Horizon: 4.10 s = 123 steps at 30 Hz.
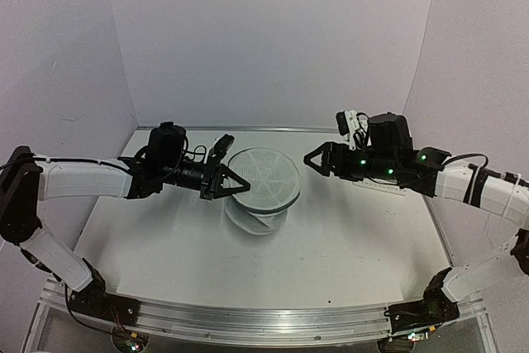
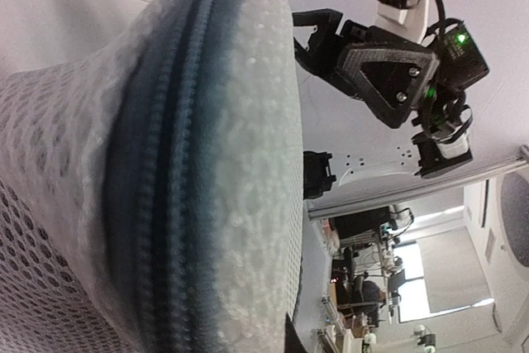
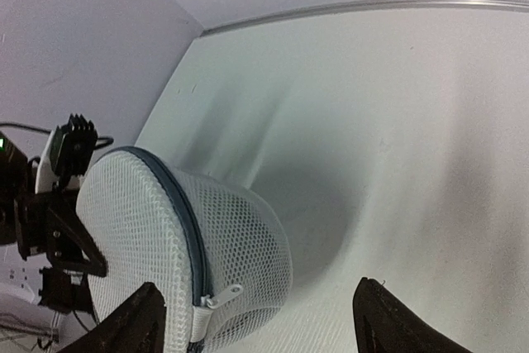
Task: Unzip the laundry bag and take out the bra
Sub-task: Pass from the left arm to the right, then pass from the right arm to the left
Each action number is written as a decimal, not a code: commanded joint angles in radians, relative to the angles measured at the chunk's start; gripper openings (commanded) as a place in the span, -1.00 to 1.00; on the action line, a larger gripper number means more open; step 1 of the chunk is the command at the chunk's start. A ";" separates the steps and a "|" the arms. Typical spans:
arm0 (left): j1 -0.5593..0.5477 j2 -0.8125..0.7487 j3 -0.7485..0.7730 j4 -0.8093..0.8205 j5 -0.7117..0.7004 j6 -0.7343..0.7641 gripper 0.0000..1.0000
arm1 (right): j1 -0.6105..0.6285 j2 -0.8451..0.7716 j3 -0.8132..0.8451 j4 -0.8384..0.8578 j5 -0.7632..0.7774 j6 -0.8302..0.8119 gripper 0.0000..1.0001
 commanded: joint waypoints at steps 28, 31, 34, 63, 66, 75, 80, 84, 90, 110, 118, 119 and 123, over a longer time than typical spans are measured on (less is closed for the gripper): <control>-0.134 0.093 0.392 -0.793 0.037 0.660 -1.00 | 0.010 0.308 0.299 -0.213 -0.799 -0.402 0.08; -0.134 0.095 0.405 -0.809 0.032 0.671 -1.00 | 0.013 0.306 0.299 -0.230 -0.800 -0.417 -0.31; -0.134 0.093 0.416 -0.824 0.016 0.679 -1.00 | 0.019 0.294 0.295 -0.239 -0.805 -0.428 -0.70; -0.072 -0.278 0.071 -0.322 -0.447 0.121 0.81 | 0.023 0.087 0.138 0.289 -0.276 0.121 -1.00; -0.072 -0.270 -0.025 -0.155 -0.410 0.009 0.81 | 0.033 0.098 0.117 0.384 -0.238 0.177 -1.00; -0.071 -0.222 -0.130 0.087 -0.419 -0.162 0.80 | 0.085 0.177 0.123 0.566 -0.173 0.277 -1.00; -0.066 -0.212 -0.194 0.237 -0.432 -0.244 0.76 | 0.108 0.220 0.155 0.589 -0.173 0.287 -1.00; -0.056 -0.221 -0.236 0.330 -0.435 -0.284 0.68 | 0.119 0.235 0.151 0.606 -0.174 0.296 -1.00; -0.043 -0.233 -0.258 0.358 -0.437 -0.297 0.21 | 0.125 0.257 0.138 0.628 -0.195 0.316 -1.00; 0.014 -0.188 -0.264 0.362 -0.404 -0.367 -1.00 | 0.125 0.318 0.049 0.573 -0.195 0.207 -0.60; 0.031 -0.140 -0.293 0.362 -0.415 -0.432 -1.00 | 0.125 0.265 -0.060 0.542 -0.164 0.101 -0.03; 0.033 -0.132 -0.297 0.362 -0.416 -0.448 -1.00 | 0.126 0.250 -0.076 0.537 -0.156 0.084 0.00; 0.035 -0.104 -0.310 0.363 -0.430 -0.486 -1.00 | 0.127 0.190 -0.138 0.502 -0.108 0.010 0.09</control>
